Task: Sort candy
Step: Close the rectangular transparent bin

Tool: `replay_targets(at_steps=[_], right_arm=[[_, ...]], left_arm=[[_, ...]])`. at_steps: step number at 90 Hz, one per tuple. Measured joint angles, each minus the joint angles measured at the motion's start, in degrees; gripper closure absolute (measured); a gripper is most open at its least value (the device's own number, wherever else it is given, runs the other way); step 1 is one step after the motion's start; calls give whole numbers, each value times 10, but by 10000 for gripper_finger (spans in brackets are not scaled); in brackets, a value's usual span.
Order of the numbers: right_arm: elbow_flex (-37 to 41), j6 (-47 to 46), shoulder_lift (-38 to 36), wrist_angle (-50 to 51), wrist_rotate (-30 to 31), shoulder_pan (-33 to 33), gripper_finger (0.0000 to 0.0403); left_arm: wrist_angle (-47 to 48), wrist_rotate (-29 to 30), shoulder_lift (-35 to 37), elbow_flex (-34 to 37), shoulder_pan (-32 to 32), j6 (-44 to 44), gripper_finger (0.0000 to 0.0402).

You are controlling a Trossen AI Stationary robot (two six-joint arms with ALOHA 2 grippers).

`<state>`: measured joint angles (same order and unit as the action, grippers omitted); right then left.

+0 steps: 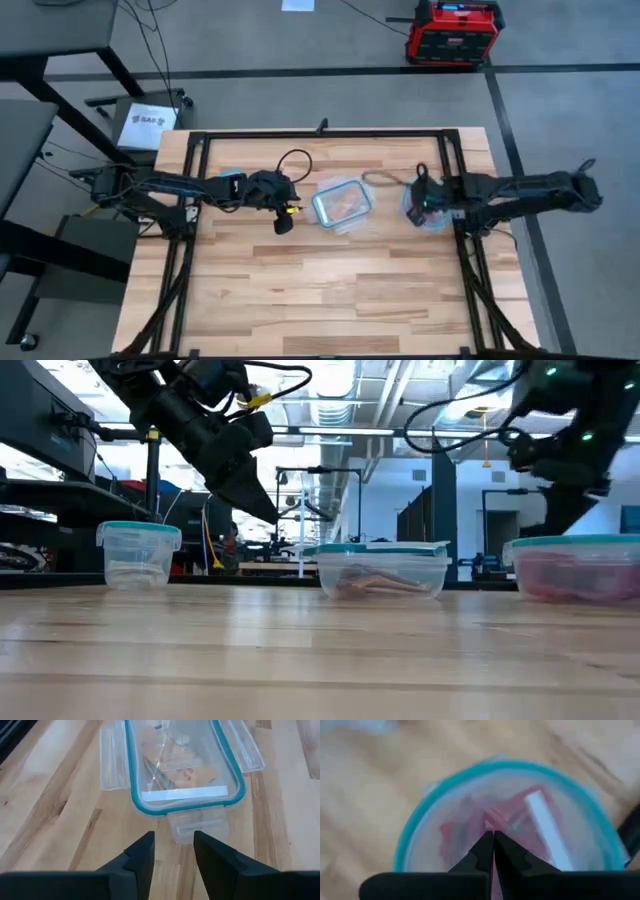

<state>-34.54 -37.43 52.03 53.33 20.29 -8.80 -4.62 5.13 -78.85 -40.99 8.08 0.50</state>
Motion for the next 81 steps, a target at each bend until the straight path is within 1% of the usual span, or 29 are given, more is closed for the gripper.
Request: replay_targets(at_steps=[9, 15, 21, 34, 43, 51, 62, 73, 81], right_arm=[[0, 13, 2, -41, -18, -54, 403], [-1, 20, 6, -53, -49, -85, 403], [-1, 21, 8, -44, -89, -107, 403], [-33, 5, -4, 6, -171, -97, 403], [-60, -30, -8, 63, -203, -82, 403], [-58, -58, -6, 89, -209, -56, 403], [-34, -65, 4, 86, -202, -25, 403], [-10, -80, 9, 45, -163, -14, 403], [-3, -73, 14, 16, -130, -33, 403]], left_arm=[[0, 0, 0, 0, 0, 2, 279], [0, 0, 0, 0, 0, 3, 279], [1, 0, 0, 0, -1, 3, 279], [1, 0, 0, 0, -2, 3, 279], [1, 0, 0, 0, -2, -1, 279], [1, 0, 0, 0, -2, -5, 279], [1, 0, 0, 0, -2, -5, 279], [-4, 0, 0, 0, -2, -5, 279], [-11, 0, 0, 0, -2, -5, 279]])
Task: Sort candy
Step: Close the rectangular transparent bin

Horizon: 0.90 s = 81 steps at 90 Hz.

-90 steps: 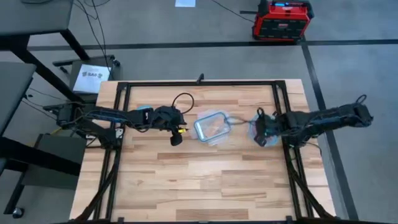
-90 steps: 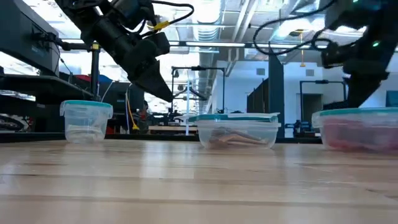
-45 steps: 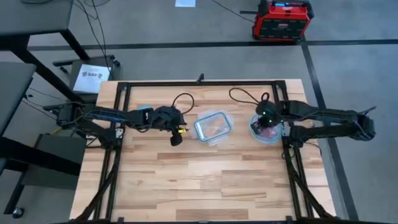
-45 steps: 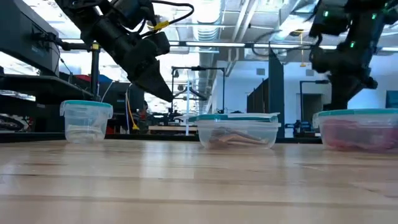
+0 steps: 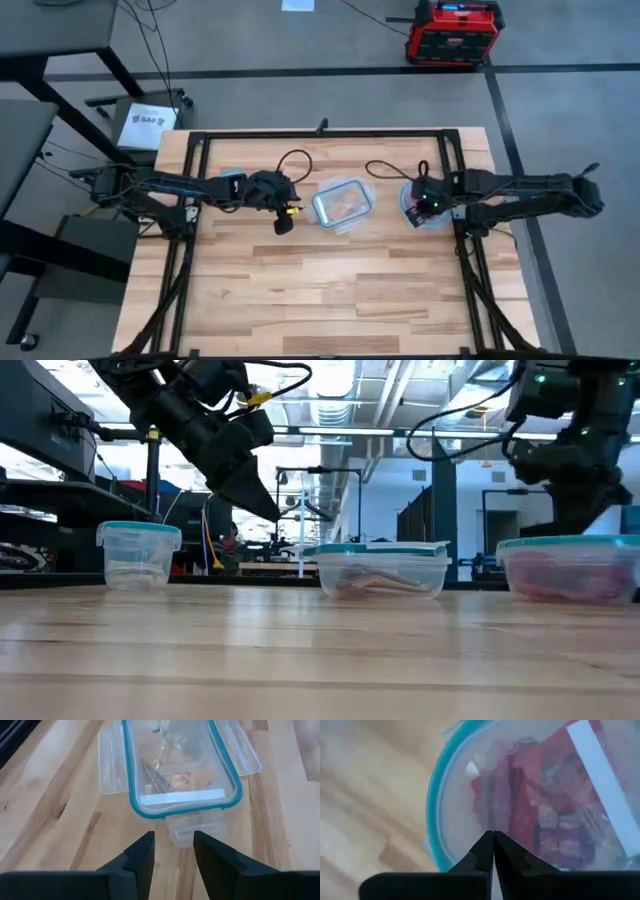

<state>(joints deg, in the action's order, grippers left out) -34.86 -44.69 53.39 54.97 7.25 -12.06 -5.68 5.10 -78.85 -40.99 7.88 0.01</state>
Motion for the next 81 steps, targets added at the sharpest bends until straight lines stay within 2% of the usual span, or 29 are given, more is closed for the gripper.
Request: replay_targets(at_steps=[16, 28, 35, 43, 56, 68, 81], right_arm=[[3, 72, 3, -61, 67, -78, 403], [3, 145, 1, -119, 66, -146, 403], [-2, 165, -11, -141, 58, -147, 403], [-6, 181, -29, -183, 52, -101, 403], [31, 135, -36, -293, 61, 38, 403], [101, 117, 5, -411, 137, 152, 403], [150, 102, 72, -450, 222, 210, 403]], left_arm=[[2, 0, 0, 0, 0, -10, 279], [2, 0, 0, 0, 0, -10, 279], [2, 0, 0, 0, 0, -9, 279], [2, 0, 0, 0, 0, 1, 279], [3, 0, 0, 0, -3, 11, 279], [3, 0, 0, 0, -4, 1, 279], [3, 0, 0, 0, -4, -1, 279]])
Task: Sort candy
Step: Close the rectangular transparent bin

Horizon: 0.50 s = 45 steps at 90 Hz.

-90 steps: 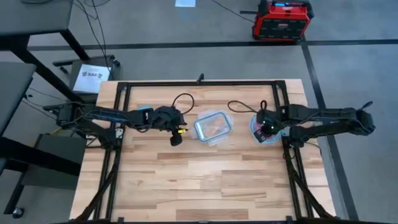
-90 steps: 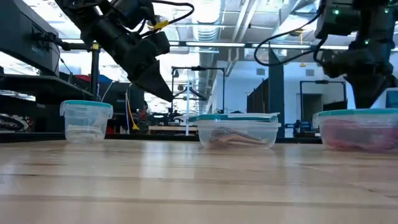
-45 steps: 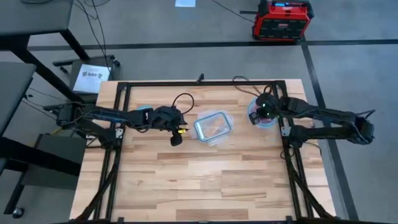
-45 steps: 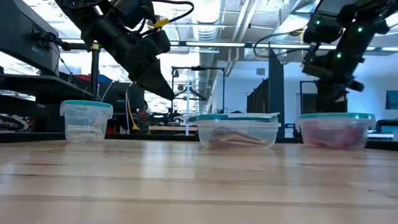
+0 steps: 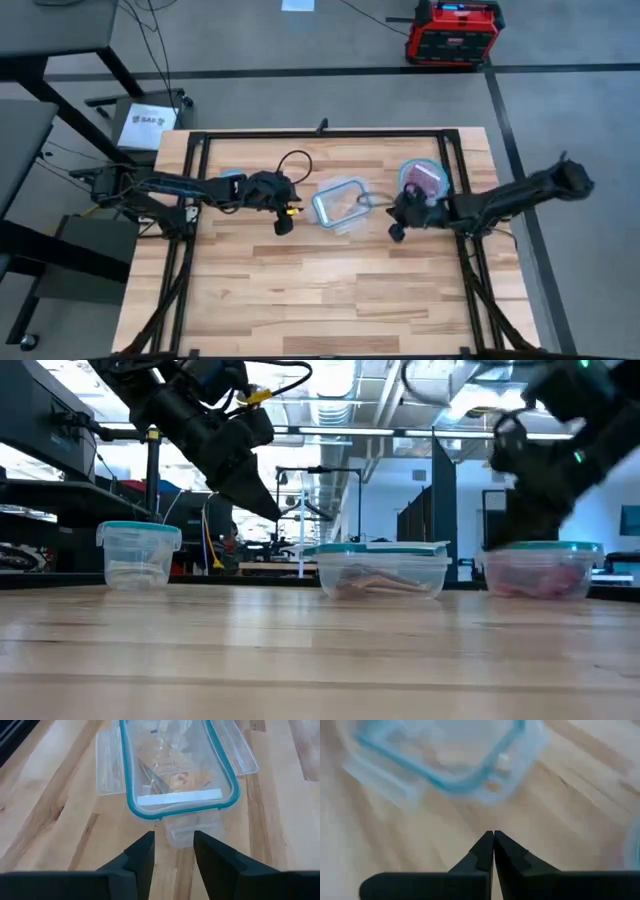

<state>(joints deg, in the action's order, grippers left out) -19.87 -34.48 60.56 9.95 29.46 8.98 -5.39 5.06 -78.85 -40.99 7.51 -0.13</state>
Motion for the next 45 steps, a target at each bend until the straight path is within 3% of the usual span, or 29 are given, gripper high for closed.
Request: replay_targets(at_steps=[17, 31, 45], right_arm=[[16, 21, 89, -114, 20, -11, 403], [16, 107, 160, -234, 29, -56, 403], [17, 120, 223, -304, 33, -91, 403]], left_arm=[[-1, 0, 0, 0, 0, -3, 279], [0, 0, 0, 0, 0, -3, 279], [1, 0, 0, 0, 0, -3, 279]])
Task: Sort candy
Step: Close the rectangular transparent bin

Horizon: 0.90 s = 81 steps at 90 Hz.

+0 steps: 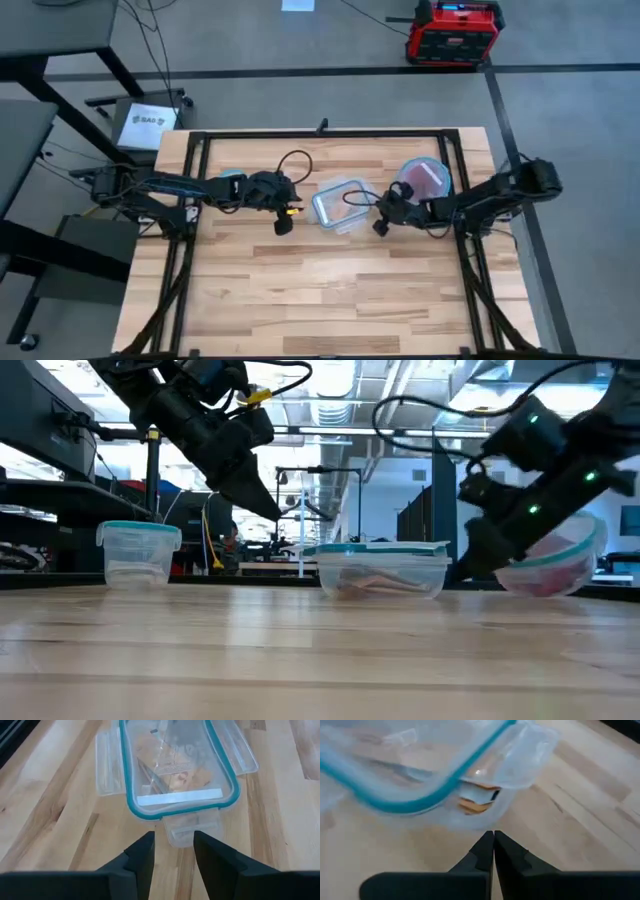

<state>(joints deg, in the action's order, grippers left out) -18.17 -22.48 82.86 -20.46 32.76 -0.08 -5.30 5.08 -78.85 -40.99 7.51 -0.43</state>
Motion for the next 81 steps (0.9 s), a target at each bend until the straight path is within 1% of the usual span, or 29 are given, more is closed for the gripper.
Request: replay_targets(at_steps=[9, 20, 25, 38, 54, 69, 81], right_arm=[[0, 10, 26, -39, -2, -8, 403], [-6, 28, 37, -84, -34, 4, 403], [-14, 28, 37, -85, -43, 16, 403], [-42, 40, 37, -85, -43, 53, 403], [-50, 39, 37, -61, -36, 64, 403], [-50, 26, 37, -38, -29, 64, 403], [-50, 24, 37, -40, -28, 64, 403]], left_arm=[[4, 0, 0, 0, 0, 0, 279], [9, 0, 0, 0, 0, 0, 279], [9, 0, 0, 0, 0, 0, 279], [8, 0, 0, 0, 0, 0, 279], [12, -2, 0, 0, 0, 3, 279], [125, -1, 32, -9, -5, -24, 279], [198, 0, 60, -20, -15, -10, 279]])
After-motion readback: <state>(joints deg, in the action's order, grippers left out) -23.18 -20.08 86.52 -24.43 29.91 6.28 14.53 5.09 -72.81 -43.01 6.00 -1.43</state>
